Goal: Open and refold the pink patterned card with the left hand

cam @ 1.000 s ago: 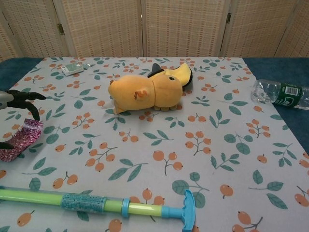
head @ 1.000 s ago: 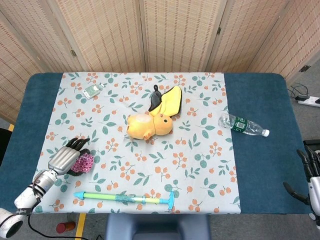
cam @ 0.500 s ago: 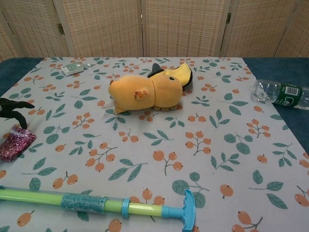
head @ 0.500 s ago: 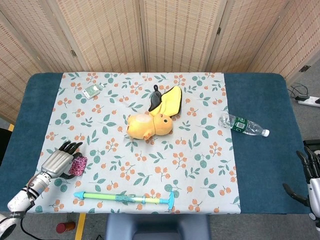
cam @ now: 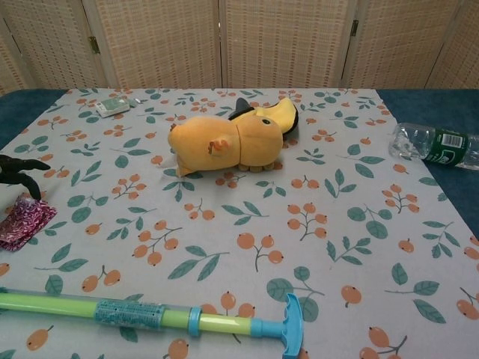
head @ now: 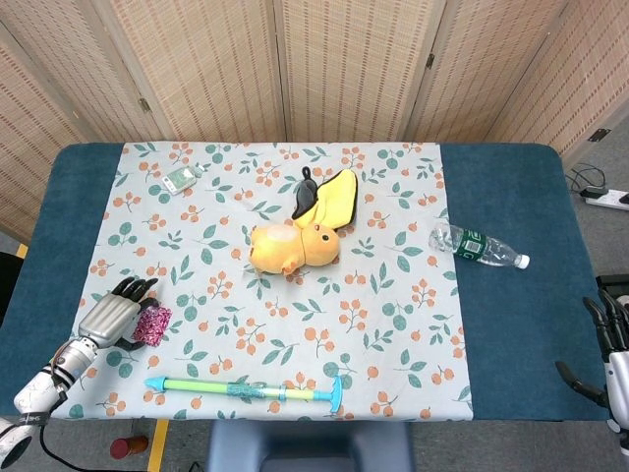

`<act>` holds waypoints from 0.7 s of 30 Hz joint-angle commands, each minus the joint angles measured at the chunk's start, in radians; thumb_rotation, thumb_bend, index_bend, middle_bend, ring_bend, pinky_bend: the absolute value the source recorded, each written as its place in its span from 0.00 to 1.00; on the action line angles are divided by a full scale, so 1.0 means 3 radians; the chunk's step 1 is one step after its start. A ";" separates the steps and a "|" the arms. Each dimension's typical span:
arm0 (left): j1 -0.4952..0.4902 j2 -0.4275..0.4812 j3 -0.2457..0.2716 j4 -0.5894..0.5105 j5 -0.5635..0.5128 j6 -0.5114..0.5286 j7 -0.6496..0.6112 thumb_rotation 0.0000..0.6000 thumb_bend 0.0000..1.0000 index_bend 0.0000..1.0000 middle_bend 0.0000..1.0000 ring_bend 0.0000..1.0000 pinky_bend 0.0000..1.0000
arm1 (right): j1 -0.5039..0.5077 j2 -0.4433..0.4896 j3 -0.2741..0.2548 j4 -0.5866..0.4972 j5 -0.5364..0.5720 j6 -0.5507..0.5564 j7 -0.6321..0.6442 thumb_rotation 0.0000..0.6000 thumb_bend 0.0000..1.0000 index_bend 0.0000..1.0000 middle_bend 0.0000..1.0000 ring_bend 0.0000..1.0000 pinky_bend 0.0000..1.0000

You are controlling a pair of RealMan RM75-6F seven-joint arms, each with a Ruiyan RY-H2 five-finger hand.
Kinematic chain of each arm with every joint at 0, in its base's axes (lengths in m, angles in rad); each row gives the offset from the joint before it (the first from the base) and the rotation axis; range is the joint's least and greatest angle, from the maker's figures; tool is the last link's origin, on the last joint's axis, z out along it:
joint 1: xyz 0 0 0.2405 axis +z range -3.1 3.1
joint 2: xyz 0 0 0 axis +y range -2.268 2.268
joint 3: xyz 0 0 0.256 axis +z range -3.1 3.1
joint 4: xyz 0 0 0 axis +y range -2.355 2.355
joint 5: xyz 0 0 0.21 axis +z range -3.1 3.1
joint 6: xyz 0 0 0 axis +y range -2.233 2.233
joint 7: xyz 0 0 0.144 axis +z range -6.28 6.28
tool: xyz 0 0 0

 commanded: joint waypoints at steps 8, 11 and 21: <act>-0.0011 -0.0008 -0.0015 -0.0015 -0.0022 -0.0068 0.0061 1.00 0.21 0.25 0.00 0.00 0.00 | 0.0006 0.0009 0.0006 -0.0024 0.0005 -0.0018 -0.0022 1.00 0.23 0.00 0.00 0.00 0.00; -0.0010 0.0009 -0.0014 -0.0050 -0.0025 -0.0078 0.0078 1.00 0.21 0.25 0.00 0.00 0.00 | 0.0006 0.0010 0.0006 -0.0030 0.0007 -0.0019 -0.0030 1.00 0.23 0.00 0.00 0.00 0.00; -0.0003 0.0038 -0.0019 -0.0124 -0.0055 -0.0126 0.0158 1.00 0.21 0.17 0.00 0.00 0.00 | 0.0004 0.0006 0.0005 -0.0032 0.0008 -0.0024 -0.0040 1.00 0.23 0.00 0.00 0.00 0.00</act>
